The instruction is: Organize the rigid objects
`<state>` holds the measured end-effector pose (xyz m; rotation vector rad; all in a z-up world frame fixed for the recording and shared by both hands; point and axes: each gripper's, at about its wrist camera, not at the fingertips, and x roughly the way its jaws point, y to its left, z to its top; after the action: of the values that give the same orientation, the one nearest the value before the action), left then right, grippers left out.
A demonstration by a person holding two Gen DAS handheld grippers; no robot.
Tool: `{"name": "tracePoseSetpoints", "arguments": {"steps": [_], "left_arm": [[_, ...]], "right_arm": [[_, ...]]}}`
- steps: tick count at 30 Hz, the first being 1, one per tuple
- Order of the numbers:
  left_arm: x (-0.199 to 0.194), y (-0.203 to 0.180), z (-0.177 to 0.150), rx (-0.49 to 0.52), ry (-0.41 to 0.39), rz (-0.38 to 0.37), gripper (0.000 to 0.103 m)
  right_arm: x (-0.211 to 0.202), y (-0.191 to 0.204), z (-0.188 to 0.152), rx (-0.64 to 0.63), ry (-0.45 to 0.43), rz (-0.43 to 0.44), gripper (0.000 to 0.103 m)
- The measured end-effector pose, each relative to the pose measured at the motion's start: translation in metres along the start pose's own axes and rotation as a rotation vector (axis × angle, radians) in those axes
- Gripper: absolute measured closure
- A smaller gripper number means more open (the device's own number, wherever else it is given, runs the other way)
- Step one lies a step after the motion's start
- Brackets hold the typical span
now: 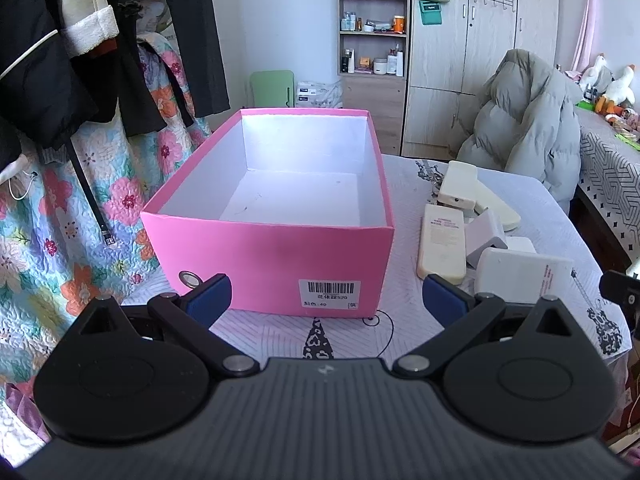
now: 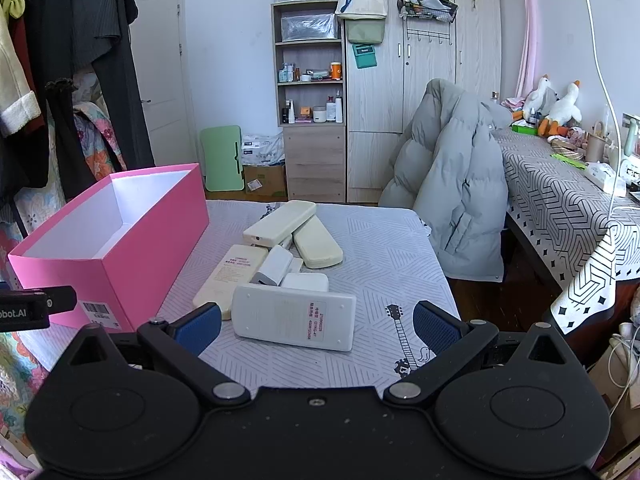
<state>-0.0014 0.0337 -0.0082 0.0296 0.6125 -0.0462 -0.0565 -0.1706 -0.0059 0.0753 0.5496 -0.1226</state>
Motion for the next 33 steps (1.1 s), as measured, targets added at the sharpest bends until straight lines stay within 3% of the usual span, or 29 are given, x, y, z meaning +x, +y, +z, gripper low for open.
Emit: {"name": "tracePoseSetpoints", "arguments": {"steps": [33], "left_arm": [[0.0023, -0.0043, -0.0038, 0.018, 0.028, -0.021, 0.000]], "right_arm": [[0.0034, 0.0014, -0.0010, -0.004, 0.017, 0.002, 0.000]]}}
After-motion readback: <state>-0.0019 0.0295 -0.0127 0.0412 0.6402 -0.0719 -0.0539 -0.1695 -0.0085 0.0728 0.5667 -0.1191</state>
